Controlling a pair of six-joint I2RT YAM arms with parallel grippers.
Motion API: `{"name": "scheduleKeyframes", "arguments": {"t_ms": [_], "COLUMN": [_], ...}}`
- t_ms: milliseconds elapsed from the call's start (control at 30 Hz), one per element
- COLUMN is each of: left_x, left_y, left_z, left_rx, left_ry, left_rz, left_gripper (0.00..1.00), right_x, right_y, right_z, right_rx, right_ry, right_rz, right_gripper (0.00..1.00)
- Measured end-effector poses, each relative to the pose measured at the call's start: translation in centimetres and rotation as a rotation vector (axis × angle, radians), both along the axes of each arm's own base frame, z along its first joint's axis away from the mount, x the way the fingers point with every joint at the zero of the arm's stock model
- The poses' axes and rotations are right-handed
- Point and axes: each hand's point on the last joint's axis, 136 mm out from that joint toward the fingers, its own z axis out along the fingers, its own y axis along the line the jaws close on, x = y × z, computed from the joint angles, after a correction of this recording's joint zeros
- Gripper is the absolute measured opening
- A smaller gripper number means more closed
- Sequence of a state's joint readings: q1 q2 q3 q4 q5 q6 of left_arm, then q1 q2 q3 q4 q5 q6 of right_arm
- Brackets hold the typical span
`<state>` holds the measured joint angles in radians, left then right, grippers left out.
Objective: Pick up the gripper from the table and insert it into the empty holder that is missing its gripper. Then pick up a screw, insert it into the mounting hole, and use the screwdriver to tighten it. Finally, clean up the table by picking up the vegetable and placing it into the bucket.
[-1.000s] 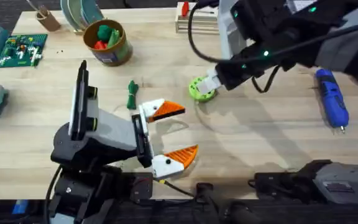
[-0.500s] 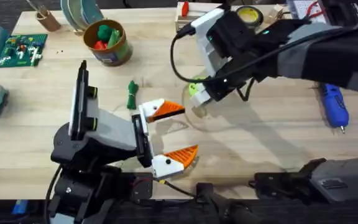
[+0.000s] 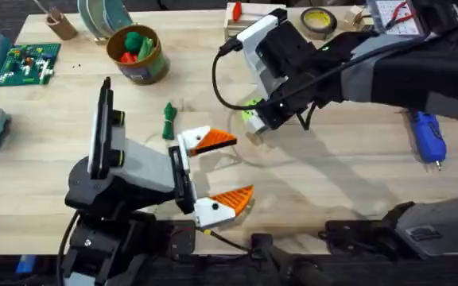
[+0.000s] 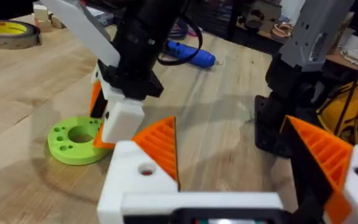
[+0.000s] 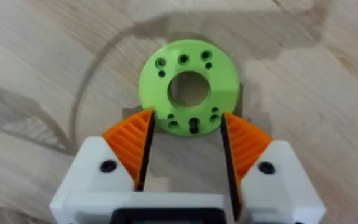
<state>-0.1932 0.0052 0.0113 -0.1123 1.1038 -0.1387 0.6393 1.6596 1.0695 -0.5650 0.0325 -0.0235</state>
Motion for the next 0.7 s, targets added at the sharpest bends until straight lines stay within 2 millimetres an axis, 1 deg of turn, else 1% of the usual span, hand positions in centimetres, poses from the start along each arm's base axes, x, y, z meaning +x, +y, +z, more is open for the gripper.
{"name": "scheduleKeyframes", "arguments": {"t_ms": [100, 267, 500, 700], "left_x": [0.00, 0.00, 0.00, 0.00], "left_y": [0.00, 0.00, 0.00, 0.00], "left_z": [0.00, 0.00, 0.00, 0.00], "left_rx": [0.000, 0.000, 0.000, 0.000], "left_ry": [0.000, 0.000, 0.000, 0.000], "left_rz": [0.000, 0.000, 0.000, 0.000], "left_gripper": [0.993, 0.993, 0.993, 0.993], "right_x": [-0.50, -0.49, -0.45, -0.43], "right_y": [-0.32, -0.38, -0.40, -0.41], "right_z": [-0.20, -0.20, -0.20, -0.20], "right_rx": [-0.017, -0.020, -0.021, -0.022], "right_ry": [0.019, 0.018, 0.016, 0.016], "right_rz": [0.001, 0.001, 0.000, -0.001], "right_gripper": [0.593, 0.530, 0.405, 0.271]}}
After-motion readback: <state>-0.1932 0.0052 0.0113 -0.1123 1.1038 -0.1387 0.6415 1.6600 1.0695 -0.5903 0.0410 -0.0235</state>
